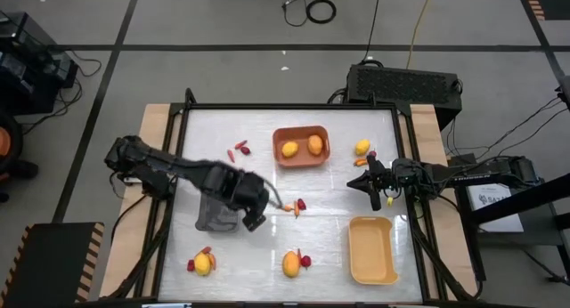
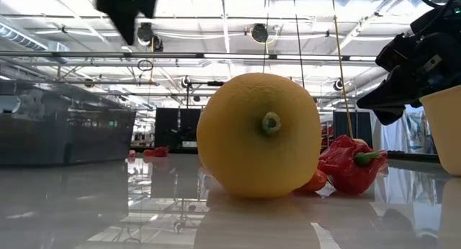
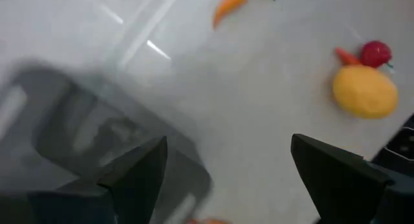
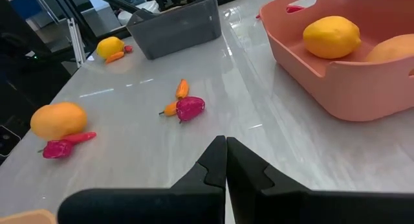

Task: Sort produce into baskets
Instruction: Put the lemon into the orange bin

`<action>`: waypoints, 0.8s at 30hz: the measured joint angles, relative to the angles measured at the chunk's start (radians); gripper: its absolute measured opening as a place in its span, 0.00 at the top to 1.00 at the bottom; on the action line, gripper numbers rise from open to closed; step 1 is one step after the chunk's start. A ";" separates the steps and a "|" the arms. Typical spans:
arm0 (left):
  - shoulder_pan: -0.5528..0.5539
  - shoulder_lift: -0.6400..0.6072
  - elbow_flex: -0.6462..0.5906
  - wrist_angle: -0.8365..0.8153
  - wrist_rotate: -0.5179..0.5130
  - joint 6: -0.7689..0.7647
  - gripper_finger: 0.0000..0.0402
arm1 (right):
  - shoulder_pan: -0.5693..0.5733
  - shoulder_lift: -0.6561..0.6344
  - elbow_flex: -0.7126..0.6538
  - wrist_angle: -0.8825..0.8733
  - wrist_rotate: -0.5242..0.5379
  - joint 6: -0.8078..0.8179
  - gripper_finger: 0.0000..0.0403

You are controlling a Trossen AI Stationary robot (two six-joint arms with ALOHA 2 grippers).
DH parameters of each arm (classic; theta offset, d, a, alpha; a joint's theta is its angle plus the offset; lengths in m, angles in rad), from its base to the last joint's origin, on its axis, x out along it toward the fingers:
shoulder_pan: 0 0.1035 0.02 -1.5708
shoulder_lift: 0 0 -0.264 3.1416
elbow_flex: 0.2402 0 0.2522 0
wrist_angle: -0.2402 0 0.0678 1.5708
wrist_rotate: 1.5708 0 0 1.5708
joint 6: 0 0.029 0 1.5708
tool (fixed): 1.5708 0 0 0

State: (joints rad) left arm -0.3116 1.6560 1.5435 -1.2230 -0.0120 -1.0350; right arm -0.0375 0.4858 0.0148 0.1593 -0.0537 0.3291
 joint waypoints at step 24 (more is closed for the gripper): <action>-0.533 0.180 -0.001 -0.028 0.064 -1.212 0.16 | 0.000 0.000 0.000 -0.003 -0.005 -0.026 1.00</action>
State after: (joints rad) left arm -0.8441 1.8355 1.5429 -1.2511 0.0515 -2.2467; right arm -0.0376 0.4858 0.0149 0.1566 -0.0584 0.3027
